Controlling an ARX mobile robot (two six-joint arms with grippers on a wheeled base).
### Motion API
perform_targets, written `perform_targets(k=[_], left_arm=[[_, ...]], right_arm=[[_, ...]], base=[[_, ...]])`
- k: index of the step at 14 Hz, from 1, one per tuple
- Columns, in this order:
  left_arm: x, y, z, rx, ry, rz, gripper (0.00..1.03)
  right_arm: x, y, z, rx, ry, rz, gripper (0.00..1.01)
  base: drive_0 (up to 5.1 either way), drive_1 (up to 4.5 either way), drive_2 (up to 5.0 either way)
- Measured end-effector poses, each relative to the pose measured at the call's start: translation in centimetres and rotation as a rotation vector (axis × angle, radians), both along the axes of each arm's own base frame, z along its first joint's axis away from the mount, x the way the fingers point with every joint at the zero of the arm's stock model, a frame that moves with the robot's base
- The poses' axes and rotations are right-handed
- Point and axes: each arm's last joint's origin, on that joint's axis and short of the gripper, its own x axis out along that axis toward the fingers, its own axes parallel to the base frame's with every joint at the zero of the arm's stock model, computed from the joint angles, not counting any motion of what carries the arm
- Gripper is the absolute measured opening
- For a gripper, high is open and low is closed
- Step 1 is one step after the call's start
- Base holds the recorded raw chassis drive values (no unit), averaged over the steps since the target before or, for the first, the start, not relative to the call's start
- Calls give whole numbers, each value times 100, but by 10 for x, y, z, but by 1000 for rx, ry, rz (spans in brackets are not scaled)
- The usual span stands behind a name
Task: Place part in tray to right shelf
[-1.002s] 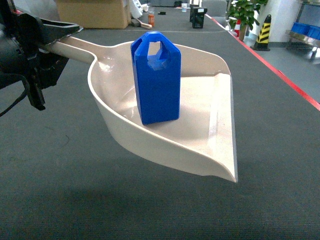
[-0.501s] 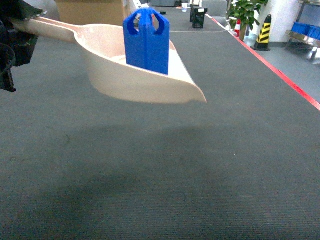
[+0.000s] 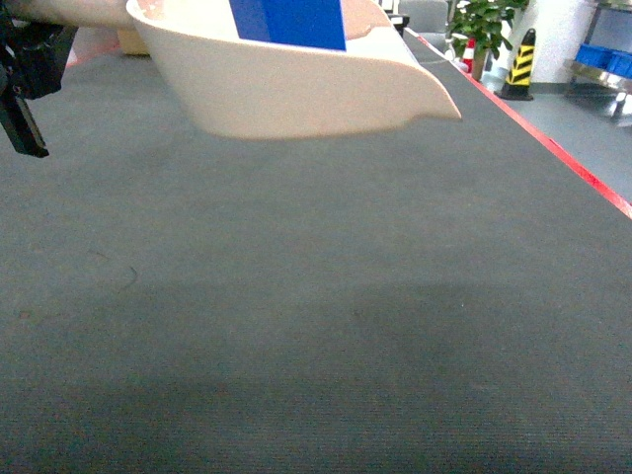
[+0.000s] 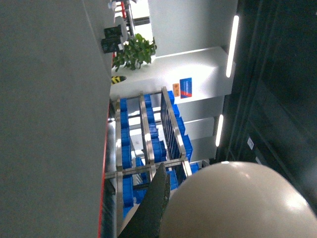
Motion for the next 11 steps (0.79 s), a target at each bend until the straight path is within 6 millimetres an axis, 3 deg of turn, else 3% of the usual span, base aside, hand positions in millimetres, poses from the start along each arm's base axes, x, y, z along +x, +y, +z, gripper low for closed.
perform_targets(k=[2,6,11], left_arm=[[-2,0,-3,17,16,-2,14],[-2,4,-2,24,11,19,14],[-2,2,-2,24,9,10,14]], right_arm=[[0,0,0,0,0,0,98],[0,0,0,1,0,1,98],[0,0,0,0,0,1,98]], base=[[0,0,0],[476,-369,-95],[472,-268,-268]])
